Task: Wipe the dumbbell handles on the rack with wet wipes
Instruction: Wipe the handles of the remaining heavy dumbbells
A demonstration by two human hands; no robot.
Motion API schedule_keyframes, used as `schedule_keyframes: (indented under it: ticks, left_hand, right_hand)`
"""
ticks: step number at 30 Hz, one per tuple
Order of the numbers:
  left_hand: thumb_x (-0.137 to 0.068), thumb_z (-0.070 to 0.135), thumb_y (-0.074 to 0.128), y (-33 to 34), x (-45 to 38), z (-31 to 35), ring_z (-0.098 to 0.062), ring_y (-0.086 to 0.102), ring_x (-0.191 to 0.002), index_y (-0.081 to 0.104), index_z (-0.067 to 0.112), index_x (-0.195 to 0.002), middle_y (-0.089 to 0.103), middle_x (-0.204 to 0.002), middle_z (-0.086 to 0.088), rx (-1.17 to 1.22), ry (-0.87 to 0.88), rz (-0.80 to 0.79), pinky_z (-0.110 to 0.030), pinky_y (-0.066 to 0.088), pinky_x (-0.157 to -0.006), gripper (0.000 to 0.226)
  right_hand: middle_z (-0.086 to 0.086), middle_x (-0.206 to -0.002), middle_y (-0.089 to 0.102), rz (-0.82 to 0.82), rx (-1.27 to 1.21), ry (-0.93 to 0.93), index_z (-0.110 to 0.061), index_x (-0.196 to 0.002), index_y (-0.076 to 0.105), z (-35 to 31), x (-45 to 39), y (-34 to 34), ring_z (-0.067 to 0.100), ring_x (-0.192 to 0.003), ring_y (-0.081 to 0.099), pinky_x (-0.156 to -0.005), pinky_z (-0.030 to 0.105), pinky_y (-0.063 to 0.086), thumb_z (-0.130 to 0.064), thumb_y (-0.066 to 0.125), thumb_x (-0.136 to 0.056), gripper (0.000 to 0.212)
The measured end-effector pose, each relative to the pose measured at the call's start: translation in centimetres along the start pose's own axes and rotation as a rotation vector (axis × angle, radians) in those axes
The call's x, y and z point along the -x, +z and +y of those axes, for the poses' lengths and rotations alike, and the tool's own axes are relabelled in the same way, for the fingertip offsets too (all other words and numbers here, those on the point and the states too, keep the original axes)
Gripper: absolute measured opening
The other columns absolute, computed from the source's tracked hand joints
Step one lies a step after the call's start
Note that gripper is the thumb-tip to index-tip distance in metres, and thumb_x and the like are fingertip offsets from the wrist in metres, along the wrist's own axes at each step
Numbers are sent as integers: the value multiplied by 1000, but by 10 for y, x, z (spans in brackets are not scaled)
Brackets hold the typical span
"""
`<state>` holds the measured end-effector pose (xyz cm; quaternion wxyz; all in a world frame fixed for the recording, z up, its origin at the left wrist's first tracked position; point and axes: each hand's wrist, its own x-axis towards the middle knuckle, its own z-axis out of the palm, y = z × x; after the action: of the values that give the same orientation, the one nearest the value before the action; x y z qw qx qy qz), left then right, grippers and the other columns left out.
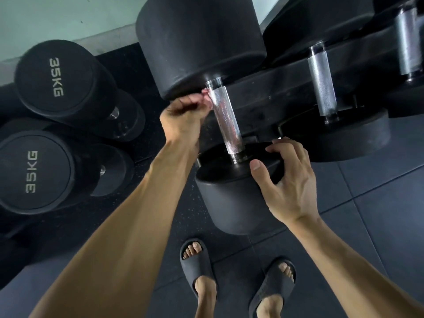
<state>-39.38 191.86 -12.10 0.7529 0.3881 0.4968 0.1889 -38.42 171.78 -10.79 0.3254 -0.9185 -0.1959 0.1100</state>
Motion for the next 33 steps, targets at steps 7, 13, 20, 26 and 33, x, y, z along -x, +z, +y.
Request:
schedule_keyframes:
  ticks: [7, 13, 20, 26, 33]
  left_hand:
    - [-73, -13, 77, -14, 18, -14, -14, 74, -74, 70, 8, -81, 76, -78, -3, -266, 39, -49, -22, 58, -72, 24]
    - [-75, -8, 79, -21, 33, -15, -10, 72, -70, 72, 6, -85, 75, -75, -1, -505, 16, -210, -18, 55, -70, 18]
    - [-71, -13, 78, -13, 21, -6, -13, 75, -78, 70, 5, -80, 77, -76, -3, -337, -19, -100, -20, 57, -73, 21]
    - [-69, 0, 86, -22, 42, -18, -14, 72, -70, 73, 3, -79, 76, -77, -7, -711, -106, -239, -24, 60, -69, 17]
    - [-69, -6, 84, -12, 36, -13, -15, 75, -83, 72, 7, -76, 77, -79, -2, -506, -30, -104, -28, 60, -81, 19]
  right_hand:
    - [1, -121, 58, 10, -9, -14, -10, -109, 62, 0, 0, 1, 22, -119, 51, -82, 31, 40, -65, 48, -82, 62]
    - [1, -121, 59, 25, -31, -19, -10, -108, 62, 2, 1, 1, 22, -119, 51, -85, 33, 43, -65, 49, -82, 61]
    - [0, -119, 59, 24, -35, -11, -10, -108, 62, 2, 0, 1, 21, -118, 51, -83, 32, 44, -65, 50, -81, 61]
    - [0, -119, 59, 44, -38, -16, -11, -108, 63, 3, 1, 2, 21, -119, 51, -84, 34, 46, -63, 51, -81, 60]
    - [-3, -114, 60, 55, -52, -23, -13, -104, 63, 1, 0, 1, 19, -115, 52, -91, 42, 51, -63, 52, -80, 57]
